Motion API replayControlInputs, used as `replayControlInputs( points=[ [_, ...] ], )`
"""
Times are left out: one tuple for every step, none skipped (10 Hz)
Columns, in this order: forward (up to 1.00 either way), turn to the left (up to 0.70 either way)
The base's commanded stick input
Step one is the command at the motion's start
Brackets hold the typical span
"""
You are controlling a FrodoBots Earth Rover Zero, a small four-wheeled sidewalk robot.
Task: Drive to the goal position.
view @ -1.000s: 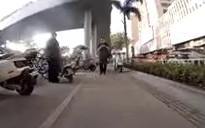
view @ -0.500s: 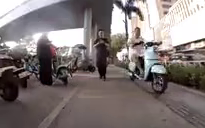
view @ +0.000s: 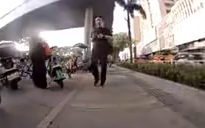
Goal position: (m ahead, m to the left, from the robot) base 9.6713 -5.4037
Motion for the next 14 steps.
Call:
replayControlInputs(
  points=[
    [0.70,0.00],
    [0.70,0.00],
    [0.70,0.00],
    [0.60,0.00],
    [0.43,0.00],
    [0.30,0.00],
    [0.05,0.00],
    [0.00,0.00],
    [0.00,0.00],
    [0.00,0.00],
    [0.00,0.00],
    [0.00,0.00],
    [0.00,0.00],
    [0.09,0.00]
  ],
)
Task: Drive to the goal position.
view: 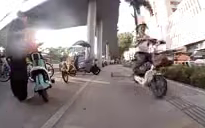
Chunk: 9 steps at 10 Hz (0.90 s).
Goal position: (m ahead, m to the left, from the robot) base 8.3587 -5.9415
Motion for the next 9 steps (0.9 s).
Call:
replayControlInputs(
  points=[
    [0.70,0.00],
    [0.70,0.00],
    [0.70,0.00],
    [0.70,0.00],
    [0.70,0.00],
    [0.70,0.00],
    [0.70,0.00],
    [0.70,0.00],
    [0.70,0.00]
  ],
)
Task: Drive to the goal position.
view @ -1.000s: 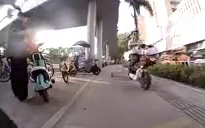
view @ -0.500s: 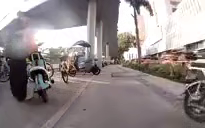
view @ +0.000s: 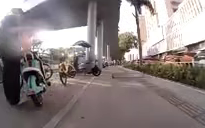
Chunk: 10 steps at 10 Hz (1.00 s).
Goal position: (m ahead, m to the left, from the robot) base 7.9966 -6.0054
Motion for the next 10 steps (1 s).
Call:
replayControlInputs(
  points=[
    [0.70,0.00],
    [0.70,0.00],
    [0.70,0.00],
    [0.70,0.00],
    [0.70,0.00],
    [0.70,-0.07],
    [0.70,-0.13],
    [0.70,-0.13],
    [0.70,-0.11],
    [0.70,-0.02]
  ],
)
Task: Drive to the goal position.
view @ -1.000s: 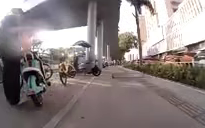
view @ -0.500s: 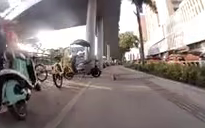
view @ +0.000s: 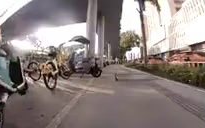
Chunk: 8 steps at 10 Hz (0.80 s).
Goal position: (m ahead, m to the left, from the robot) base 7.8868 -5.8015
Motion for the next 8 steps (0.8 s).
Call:
replayControlInputs(
  points=[
    [0.70,0.00],
    [0.70,0.00],
    [0.70,0.00],
    [0.70,0.00],
    [0.70,0.00],
    [0.70,0.00],
    [0.70,0.00],
    [0.70,0.00]
  ],
)
